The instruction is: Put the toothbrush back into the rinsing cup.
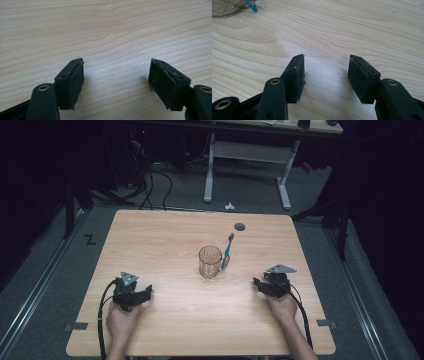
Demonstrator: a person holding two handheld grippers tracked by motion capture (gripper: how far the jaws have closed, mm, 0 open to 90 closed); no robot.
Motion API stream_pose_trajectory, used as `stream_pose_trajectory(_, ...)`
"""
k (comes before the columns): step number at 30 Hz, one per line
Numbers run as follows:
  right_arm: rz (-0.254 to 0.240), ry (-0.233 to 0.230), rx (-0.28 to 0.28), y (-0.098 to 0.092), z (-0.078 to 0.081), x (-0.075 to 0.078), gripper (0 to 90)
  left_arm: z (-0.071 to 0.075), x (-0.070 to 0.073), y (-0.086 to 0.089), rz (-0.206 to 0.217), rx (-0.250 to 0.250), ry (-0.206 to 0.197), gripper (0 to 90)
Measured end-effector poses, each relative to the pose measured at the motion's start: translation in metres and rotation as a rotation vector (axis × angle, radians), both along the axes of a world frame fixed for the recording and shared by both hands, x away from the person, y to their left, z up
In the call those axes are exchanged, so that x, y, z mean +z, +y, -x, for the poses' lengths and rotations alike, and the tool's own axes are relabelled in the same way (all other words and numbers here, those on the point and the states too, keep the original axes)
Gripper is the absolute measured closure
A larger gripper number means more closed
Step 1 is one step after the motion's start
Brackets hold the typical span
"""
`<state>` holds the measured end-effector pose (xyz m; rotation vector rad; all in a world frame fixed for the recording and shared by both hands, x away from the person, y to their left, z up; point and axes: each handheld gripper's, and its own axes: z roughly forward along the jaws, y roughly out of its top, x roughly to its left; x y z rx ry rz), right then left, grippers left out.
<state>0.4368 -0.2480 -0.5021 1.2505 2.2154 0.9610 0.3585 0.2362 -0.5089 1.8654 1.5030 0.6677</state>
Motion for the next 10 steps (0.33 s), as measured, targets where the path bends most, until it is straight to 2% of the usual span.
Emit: stream_pose_trajectory(10,0.001,0.001,0.002,0.0002,0.0001,0.0000,45.7,0.0001,0.0000,0.0001,0.001,0.000,0.000,29.0)
